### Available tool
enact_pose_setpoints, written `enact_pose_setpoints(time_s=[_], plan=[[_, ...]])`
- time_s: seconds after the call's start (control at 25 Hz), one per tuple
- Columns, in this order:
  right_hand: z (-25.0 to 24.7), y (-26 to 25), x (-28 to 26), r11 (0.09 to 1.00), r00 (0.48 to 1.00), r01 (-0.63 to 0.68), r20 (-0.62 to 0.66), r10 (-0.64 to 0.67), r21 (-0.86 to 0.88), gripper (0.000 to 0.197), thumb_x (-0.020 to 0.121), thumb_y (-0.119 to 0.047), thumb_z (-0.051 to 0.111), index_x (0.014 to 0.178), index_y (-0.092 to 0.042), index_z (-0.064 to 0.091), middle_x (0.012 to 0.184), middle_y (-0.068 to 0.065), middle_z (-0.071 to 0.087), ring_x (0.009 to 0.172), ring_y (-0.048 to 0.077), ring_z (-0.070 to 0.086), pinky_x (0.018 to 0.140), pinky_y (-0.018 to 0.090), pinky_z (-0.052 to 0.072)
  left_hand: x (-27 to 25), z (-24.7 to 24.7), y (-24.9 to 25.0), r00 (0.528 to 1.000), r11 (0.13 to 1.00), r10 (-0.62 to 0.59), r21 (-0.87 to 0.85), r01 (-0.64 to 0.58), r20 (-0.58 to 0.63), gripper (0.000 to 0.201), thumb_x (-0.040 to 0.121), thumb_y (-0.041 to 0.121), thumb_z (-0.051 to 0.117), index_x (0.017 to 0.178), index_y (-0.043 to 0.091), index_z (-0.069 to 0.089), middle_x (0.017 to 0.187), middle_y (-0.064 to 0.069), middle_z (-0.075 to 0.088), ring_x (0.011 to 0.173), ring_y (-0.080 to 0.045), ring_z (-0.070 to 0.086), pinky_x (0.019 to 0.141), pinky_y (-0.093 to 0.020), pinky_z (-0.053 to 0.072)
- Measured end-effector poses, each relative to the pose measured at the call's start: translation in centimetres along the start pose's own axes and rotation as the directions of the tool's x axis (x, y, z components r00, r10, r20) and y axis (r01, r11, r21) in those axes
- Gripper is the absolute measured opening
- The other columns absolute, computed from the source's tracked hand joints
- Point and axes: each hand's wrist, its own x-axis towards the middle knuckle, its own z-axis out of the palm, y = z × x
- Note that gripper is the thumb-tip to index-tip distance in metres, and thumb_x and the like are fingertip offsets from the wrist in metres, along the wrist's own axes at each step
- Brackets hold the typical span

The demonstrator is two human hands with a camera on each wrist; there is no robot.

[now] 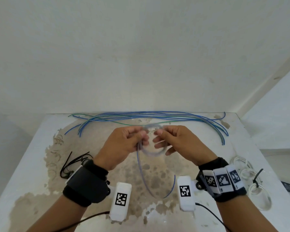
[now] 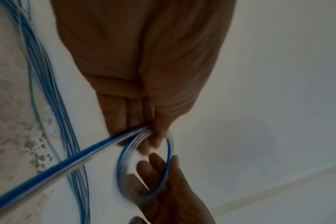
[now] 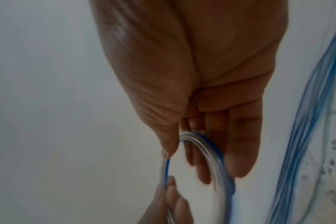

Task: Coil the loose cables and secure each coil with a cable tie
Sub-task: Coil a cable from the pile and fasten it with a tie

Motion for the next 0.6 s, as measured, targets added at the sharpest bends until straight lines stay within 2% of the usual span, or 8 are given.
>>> enact_pose_setpoints(time_s=[0.08,0.12,0.2,0.28,0.36,0.48,0.52,0.6], plan=[[0.0,0.6,-0.1,0.992,0.988,0.024,-0.148,-0.042,-0.122,0.031,0.097,-0.055,0.056,0.103,-0.028,0.071,0.097,-0.008,0.073,0.086,0.012,0.069,0.073,0.031,0.055,0.9,-0.4,0.1,0.978,0.983,0.021,-0.175,-0.058,-0.208,0.016,0.1,0.015,0.058,0.107,0.008,0.07,0.084,-0.001,0.073,0.079,-0.011,0.071,0.071,-0.022,0.057],[0.0,0.7,-0.3,0.991,0.992,0.011,-0.121,-0.027,-0.135,0.038,0.097,-0.059,0.053,0.098,-0.026,0.073,0.091,-0.009,0.072,0.079,0.012,0.066,0.071,0.03,0.052,1.3,-0.7,0.3,0.96,0.957,0.017,-0.273,-0.096,-0.279,0.015,0.1,0.017,0.058,0.105,0.01,0.07,0.085,0.0,0.072,0.08,-0.009,0.071,0.07,-0.021,0.057],[1.0,0.9,-1.2,0.989,0.982,-0.098,0.15,0.114,-0.109,0.047,0.1,-0.056,0.048,0.094,-0.021,0.078,0.086,-0.007,0.076,0.072,0.009,0.065,0.062,0.024,0.045,1.8,-1.0,0.6,0.943,0.885,-0.012,-0.442,-0.145,-0.332,0.013,0.099,0.019,0.059,0.103,0.014,0.07,0.086,0.004,0.072,0.081,-0.008,0.071,0.071,-0.021,0.058],[2.5,1.6,-1.4,0.974,0.924,-0.209,0.307,0.227,-0.089,0.043,0.102,-0.053,0.046,0.109,-0.021,0.073,0.101,-0.007,0.078,0.08,0.01,0.072,0.064,0.024,0.046,2.0,-1.0,0.8,0.943,0.828,-0.043,-0.54,-0.151,-0.33,0.011,0.099,0.019,0.059,0.102,0.016,0.069,0.086,0.006,0.072,0.081,-0.007,0.071,0.073,-0.021,0.059],[3.6,2.7,-0.5,0.922,0.948,-0.304,0.173,0.267,0.239,0.035,0.101,-0.049,0.053,0.115,-0.02,0.065,0.111,-0.005,0.076,0.089,0.017,0.074,0.068,0.028,0.05,1.9,-0.6,0.7,0.946,0.817,-0.063,-0.561,-0.134,-0.318,0.011,0.099,0.02,0.059,0.102,0.016,0.069,0.085,0.007,0.073,0.081,-0.007,0.072,0.072,-0.021,0.059],[3.7,2.8,0.9,0.582,0.936,-0.149,-0.075,0.343,0.799,0.025,0.098,-0.041,0.061,0.11,-0.019,0.065,0.1,-0.003,0.076,0.081,0.014,0.072,0.069,0.029,0.053,1.4,0.0,-0.2,0.948,0.852,-0.086,-0.515,-0.09,-0.308,0.012,0.099,0.018,0.059,0.101,0.014,0.07,0.085,0.005,0.073,0.08,-0.007,0.072,0.069,-0.02,0.058],[3.5,2.9,1.1,0.566,0.934,-0.078,-0.137,0.329,0.821,0.021,0.099,-0.038,0.061,0.107,-0.02,0.066,0.093,-0.003,0.074,0.076,0.012,0.07,0.068,0.028,0.053,1.2,0.1,-0.7,0.948,0.866,-0.093,-0.495,-0.074,-0.305,0.012,0.099,0.018,0.059,0.101,0.014,0.07,0.086,0.004,0.074,0.08,-0.008,0.073,0.069,-0.02,0.058],[3.2,2.7,1.0,0.684,0.939,-0.003,-0.234,0.254,0.73,0.019,0.101,-0.031,0.059,0.106,-0.016,0.069,0.085,-0.001,0.068,0.071,0.011,0.064,0.065,0.027,0.053,0.8,0.1,-1.4,0.956,0.894,-0.108,-0.447,-0.027,-0.274,0.013,0.098,0.017,0.061,0.103,0.012,0.071,0.088,0.001,0.074,0.08,-0.01,0.073,0.069,-0.021,0.059]])
